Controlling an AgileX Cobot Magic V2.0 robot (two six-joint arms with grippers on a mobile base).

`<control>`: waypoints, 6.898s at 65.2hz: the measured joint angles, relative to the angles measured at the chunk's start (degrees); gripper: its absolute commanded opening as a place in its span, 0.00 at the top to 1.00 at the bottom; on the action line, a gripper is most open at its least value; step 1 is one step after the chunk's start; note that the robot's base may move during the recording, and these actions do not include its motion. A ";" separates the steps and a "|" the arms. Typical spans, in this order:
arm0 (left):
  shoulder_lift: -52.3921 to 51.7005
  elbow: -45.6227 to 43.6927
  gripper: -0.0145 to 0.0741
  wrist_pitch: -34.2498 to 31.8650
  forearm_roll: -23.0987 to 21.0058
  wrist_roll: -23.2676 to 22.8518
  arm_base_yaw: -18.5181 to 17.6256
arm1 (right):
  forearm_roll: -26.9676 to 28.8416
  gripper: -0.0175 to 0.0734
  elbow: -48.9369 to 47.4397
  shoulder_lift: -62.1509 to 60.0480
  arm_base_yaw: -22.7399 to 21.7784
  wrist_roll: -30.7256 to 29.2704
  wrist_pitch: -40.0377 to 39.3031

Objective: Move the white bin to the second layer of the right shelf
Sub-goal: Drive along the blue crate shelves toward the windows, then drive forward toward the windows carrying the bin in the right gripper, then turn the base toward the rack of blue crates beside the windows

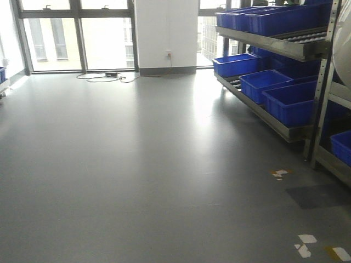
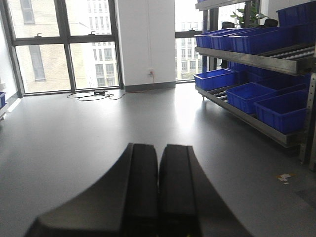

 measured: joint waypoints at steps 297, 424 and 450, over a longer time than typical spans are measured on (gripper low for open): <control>0.00 0.00 0.74 0.00 0.00 0.00 0.00 | 0.00 0.78 0.00 0.00 0.00 0.00 0.00; 0.00 0.00 0.74 0.00 0.00 0.00 0.00 | 0.00 0.78 0.00 0.00 0.00 0.00 0.00; 0.00 0.00 0.74 0.00 0.00 0.00 0.00 | 0.00 0.78 0.00 0.00 0.00 0.00 0.00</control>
